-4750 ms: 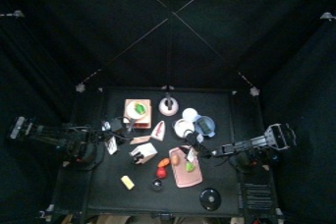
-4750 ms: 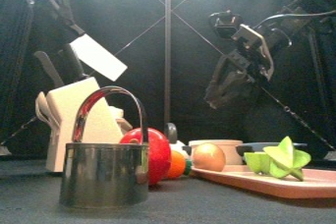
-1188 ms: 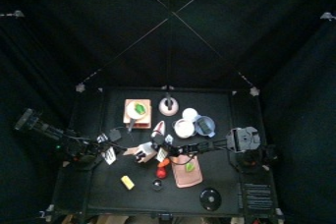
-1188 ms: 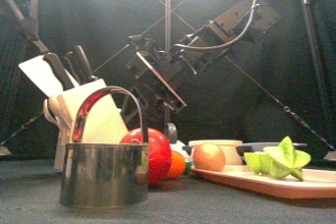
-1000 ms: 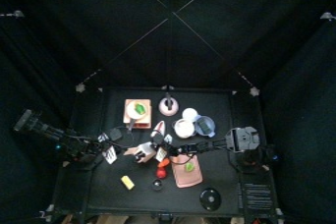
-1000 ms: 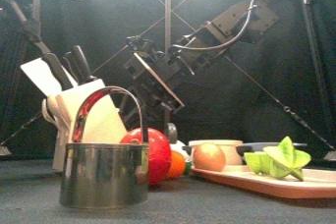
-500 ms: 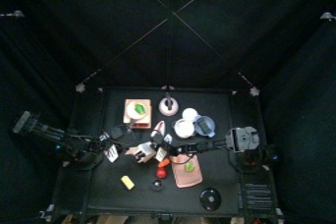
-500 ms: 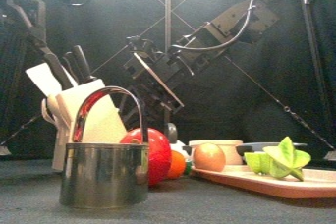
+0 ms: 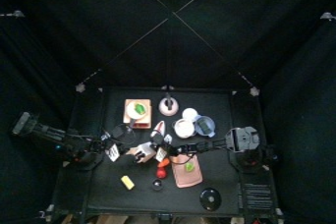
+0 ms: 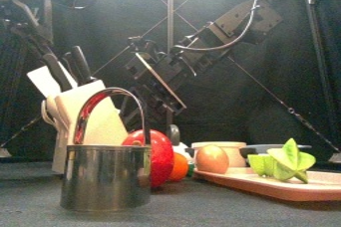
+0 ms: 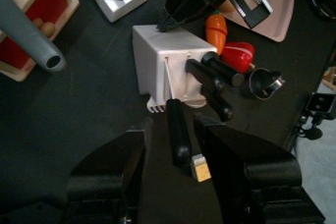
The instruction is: Put cleaver back in holder
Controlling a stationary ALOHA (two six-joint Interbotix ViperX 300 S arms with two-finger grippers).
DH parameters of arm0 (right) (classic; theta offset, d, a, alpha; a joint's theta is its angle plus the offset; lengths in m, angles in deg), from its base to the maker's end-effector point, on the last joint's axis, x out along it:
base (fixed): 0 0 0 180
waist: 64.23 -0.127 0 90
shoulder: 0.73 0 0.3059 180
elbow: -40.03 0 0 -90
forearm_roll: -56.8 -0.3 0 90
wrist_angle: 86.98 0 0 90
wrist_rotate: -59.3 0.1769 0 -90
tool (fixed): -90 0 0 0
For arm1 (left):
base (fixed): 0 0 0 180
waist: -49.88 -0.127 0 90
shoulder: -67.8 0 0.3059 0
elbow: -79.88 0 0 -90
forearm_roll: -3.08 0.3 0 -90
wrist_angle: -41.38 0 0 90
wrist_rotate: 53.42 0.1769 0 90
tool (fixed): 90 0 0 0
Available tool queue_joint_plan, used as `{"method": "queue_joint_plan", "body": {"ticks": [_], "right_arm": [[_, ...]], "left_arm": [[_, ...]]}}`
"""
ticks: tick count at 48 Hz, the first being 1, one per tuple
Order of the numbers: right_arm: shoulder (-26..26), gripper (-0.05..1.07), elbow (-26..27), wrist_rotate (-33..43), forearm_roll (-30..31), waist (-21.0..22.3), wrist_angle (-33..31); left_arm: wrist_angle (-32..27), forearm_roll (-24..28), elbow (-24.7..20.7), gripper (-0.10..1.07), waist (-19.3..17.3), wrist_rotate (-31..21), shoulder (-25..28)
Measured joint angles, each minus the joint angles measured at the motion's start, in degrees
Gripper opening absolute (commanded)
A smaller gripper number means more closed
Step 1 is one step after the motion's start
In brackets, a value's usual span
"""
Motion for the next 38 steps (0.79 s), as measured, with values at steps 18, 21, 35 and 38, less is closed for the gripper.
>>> {"method": "queue_joint_plan", "body": {"ticks": [18, 21, 35, 38], "right_arm": [[0.0, 0.44, 0.0, 0.0, 0.0, 0.0, 0.0], [-0.09, 0.44, 0.0, 0.0, 0.0, 0.0, 0.0], [0.0, 0.44, 0.0, 0.0, 0.0, 0.09, 0.0], [0.0, 0.44, 0.0, 0.0, 0.0, 0.09, 0.0]], "left_arm": [[3.6, -0.09, 0.62, 0.78, -0.7, 0.0, 1.49], [3.78, -0.09, 0.62, 0.77, -0.88, 0.0, 1.49], [5.45, -0.09, 1.05, 0.77, -2.11, 0.0, 3.34], [6.06, -0.09, 0.97, 0.77, -2.46, 0.0, 3.87]]}}
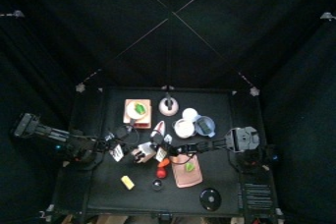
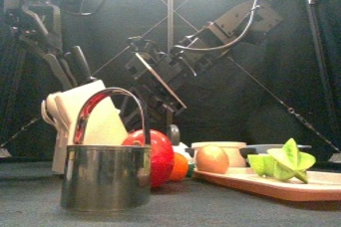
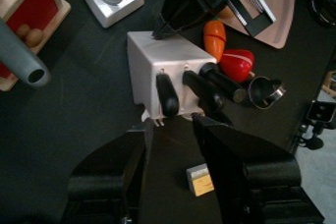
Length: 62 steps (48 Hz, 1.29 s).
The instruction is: Put cleaver back in holder
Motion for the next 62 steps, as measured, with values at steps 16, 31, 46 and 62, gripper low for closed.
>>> {"method": "queue_joint_plan", "body": {"ticks": [16, 31, 46, 62], "right_arm": [[0.09, 0.44, 0.0, 0.0, 0.0, 0.0, 0.0], [0.0, 0.44, 0.0, -0.26, 0.0, 0.0, 0.0], [-2.29, 0.44, -1.41, -0.26, 0.53, 0.0, -0.44], [-4.92, 0.44, -3.34, -0.26, 0.53, -0.09, -1.58]], "left_arm": [[0.62, 0.26, 1.41, 0.77, -0.26, -0.09, -2.9], [1.05, 3.6, 2.99, 0.77, -0.18, 0.0, -7.73], [8.17, 5.89, 5.27, 0.77, 0.0, 3.43, -9.14], [11.6, 6.42, 7.38, 0.77, -0.09, 5.63, -10.46]]}}
